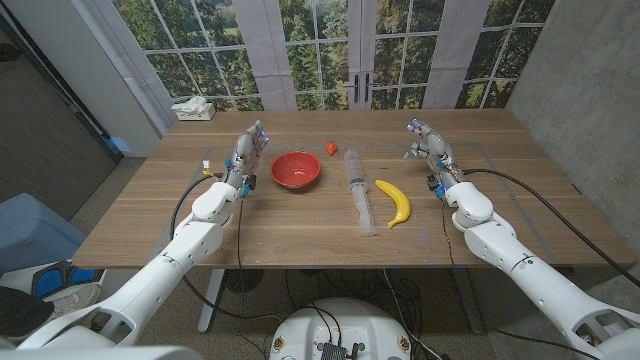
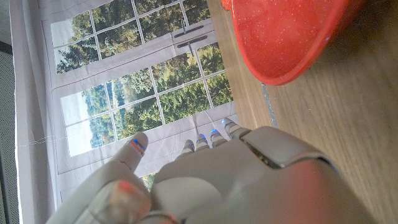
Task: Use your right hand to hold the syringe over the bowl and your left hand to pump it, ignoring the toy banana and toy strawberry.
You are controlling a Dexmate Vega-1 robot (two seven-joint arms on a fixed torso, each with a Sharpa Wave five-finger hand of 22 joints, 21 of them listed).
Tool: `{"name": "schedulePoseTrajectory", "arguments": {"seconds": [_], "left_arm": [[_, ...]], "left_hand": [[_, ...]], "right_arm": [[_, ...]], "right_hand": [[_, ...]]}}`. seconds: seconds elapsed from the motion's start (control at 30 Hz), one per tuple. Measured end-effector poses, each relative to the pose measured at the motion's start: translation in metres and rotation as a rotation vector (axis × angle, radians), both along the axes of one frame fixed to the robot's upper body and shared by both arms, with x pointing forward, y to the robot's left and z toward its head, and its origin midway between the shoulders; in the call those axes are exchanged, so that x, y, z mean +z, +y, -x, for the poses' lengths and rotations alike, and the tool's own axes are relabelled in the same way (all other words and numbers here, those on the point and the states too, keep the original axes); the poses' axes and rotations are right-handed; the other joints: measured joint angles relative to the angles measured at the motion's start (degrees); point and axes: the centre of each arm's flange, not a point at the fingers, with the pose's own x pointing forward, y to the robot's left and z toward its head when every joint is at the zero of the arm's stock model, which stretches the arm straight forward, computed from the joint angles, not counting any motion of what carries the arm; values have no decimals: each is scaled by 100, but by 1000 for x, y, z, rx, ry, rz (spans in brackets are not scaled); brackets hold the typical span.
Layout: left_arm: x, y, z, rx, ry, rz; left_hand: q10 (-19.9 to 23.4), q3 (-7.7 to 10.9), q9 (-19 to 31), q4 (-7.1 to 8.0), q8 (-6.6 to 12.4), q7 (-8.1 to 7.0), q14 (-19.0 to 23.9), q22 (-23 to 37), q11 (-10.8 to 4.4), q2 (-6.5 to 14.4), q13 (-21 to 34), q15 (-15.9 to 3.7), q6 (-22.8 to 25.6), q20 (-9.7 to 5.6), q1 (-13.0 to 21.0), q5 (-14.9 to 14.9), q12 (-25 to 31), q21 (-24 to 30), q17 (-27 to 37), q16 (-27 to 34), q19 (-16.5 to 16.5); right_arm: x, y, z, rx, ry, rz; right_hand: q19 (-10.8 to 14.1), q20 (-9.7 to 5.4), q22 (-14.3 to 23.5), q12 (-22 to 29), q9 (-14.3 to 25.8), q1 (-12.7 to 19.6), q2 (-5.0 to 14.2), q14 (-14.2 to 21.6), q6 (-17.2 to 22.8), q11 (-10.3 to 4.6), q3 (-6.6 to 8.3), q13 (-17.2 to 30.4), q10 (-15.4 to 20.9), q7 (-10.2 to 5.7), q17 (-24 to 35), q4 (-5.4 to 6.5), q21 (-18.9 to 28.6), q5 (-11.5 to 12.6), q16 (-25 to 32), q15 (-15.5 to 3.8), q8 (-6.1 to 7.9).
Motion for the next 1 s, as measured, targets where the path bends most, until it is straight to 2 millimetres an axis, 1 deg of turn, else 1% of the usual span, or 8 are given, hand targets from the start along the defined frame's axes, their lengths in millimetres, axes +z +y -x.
{"name": "schedulePoseTrajectory", "arguments": {"seconds": [0.1, 0.2, 0.37, 0.5, 0.53, 0.77, 0.97, 1.0], "left_arm": [[0, 0, -1, 0, 1, -1], [2, 0, -1, -2, 0, -3], [3, 0, -2, -1, -1, -5], [4, 0, -3, -1, -1, -6], [4, 0, -3, -1, -1, -6], [5, 0, -3, -3, -2, -7], [6, 1, -3, -2, -7, -6], [6, 1, -3, -3, -8, -7]], "left_hand": [[0, 0, 0, 0, 0, 0, 0, 0, 0, 0, 0, 0, 0, 0, 0, 0, 0, 0, 0, 0, 0], [0, 0, 0, 0, 0, 0, 0, 0, 0, 0, 0, 0, 0, 0, 0, 0, 0, 0, 0, 0, 0], [0, 0, 0, 0, 0, 0, 0, 0, 0, 0, 0, 0, 0, 0, 0, 0, 0, 0, 29, 0, 0], [0, 0, 0, 0, 0, 0, 0, 0, 0, 0, 0, 0, 0, 0, 0, 0, 0, 0, 29, 0, 0], [0, 0, 0, 0, 0, 0, 0, 0, 0, 0, 0, 0, 0, 0, 0, 0, 0, 0, 29, 0, 0], [0, 0, 0, 0, 0, 0, 0, 0, 0, 0, 0, 0, 0, 0, 0, 0, 0, -26, 29, 0, 0], [0, 0, -1, 0, 0, 0, 0, 0, 0, 0, 0, 0, 0, 0, 0, 0, 0, -25, 29, 0, 0], [0, 0, -1, 0, 0, 0, 0, 0, 0, 0, 0, 0, 1, 0, 0, 0, 0, -26, 29, 0, 0]], "right_arm": [[1, 0, 2, -16, -6, 4], [2, 0, 3, -31, -9, 10], [3, 0, 5, -54, -12, 21], [6, 1, 7, -71, -16, 34], [7, 1, 8, -76, -17, 41], [9, 5, 12, -103, -19, 86], [10, 7, 18, -136, -14, 147], [11, 8, 19, -142, -13, 159]], "right_hand": [[312, -139, -64, 22, -11, 0, 0, 217, 143, -28, 74, 0, 187, -13, 0, 43, 163, 0, 178, -98, 0], [427, -204, -67, 22, -10, 0, 0, 315, 175, -50, 123, -7, 227, 0, 0, 30, 228, 0, 257, -169, 0], [437, -214, -76, -28, -10, 0, 0, 403, 208, -109, 192, -22, 186, 104, -9, 18, 265, 0, 324, -221, 0], [528, -224, -210, -151, -10, -4, -4, 403, 242, -75, 224, -49, 2, 135, -17, 35, 265, 0, 324, -221, 0], [529, -224, -228, -152, -10, -57, -56, 403, 240, -60, 231, -49, -13, 133, -29, 28, 265, 0, 324, -221, 0], [528, -224, -336, -215, -10, -99, -101, 402, 241, -81, 255, -62, -135, 133, -43, 3, 265, 0, 324, -221, 0], [464, -160, -461, -215, -9, -37, -160, 376, 272, -79, 392, -76, -136, 164, -43, -134, 238, 43, 324, -202, 0], [456, -152, -497, -215, -9, 21, -217, 324, 273, -79, 422, -76, -136, 162, -43, -164, 237, 75, 324, -189, 0]]}}
